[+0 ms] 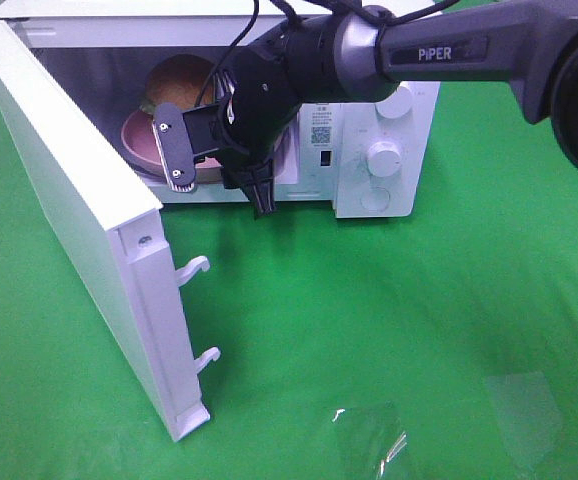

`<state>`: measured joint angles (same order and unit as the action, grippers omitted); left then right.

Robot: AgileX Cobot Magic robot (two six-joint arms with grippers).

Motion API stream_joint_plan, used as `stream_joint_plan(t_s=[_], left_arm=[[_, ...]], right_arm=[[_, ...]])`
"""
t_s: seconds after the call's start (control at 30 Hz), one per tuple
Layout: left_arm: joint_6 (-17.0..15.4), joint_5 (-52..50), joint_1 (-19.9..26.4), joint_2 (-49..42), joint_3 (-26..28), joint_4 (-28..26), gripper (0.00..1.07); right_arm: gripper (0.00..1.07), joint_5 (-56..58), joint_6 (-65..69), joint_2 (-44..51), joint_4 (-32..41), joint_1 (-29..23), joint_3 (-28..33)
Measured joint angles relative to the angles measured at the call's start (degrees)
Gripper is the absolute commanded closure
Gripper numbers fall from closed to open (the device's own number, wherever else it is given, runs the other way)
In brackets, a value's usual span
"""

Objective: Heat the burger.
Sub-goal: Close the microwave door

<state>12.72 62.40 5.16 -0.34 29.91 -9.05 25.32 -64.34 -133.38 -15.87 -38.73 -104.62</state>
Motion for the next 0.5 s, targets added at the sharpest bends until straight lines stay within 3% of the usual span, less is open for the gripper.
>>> stream_joint_plan(t_s=[0.5], left_arm=[[0.0, 0.0, 0.0, 0.0, 0.0, 0.0, 0.09]], right_arm=[[0.41, -1.5, 2.8, 2.7, -0.5, -0.6, 2.6]])
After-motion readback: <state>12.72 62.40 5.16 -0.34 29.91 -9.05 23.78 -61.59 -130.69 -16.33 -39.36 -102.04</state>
